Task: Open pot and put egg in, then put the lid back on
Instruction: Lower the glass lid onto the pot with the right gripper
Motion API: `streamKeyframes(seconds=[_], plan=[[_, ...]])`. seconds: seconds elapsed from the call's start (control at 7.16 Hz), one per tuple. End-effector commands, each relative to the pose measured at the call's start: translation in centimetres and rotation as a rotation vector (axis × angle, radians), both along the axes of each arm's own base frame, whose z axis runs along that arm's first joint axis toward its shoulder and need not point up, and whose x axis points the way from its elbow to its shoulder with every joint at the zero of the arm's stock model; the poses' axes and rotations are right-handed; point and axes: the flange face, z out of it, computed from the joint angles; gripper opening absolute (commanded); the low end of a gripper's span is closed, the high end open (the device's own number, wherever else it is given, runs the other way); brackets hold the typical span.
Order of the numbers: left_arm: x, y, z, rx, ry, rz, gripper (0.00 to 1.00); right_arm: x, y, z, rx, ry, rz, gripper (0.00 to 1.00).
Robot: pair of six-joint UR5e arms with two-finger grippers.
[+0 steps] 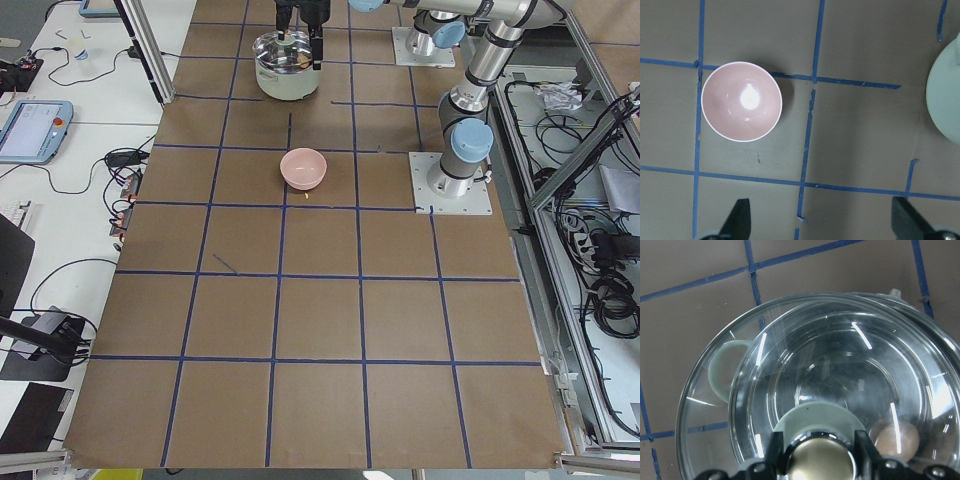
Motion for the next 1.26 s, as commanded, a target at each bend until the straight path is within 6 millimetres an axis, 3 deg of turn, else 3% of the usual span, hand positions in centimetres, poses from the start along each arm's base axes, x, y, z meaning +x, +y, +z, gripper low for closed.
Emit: streamKeyframes(seconds=[0.0,0.14,1.12], plan=[[1.9,-0.6,0.4,-0.024,0.002,-0.048,1.0,-0.7,-0.3,-0.2,-0.009,0.016,0.048,0.35],[2.8,-0.8,0.2,-0.018,0.001,-0.041,1.0,-0.7,-0.3,-0.3,-0.008,0.018,0.048,0.35],[2.3,0.5,0.1,-0.024,-0.004,-0.056,1.0,-2.3,-0.5,-1.5,-0.001,0.012,0.049,0.35]])
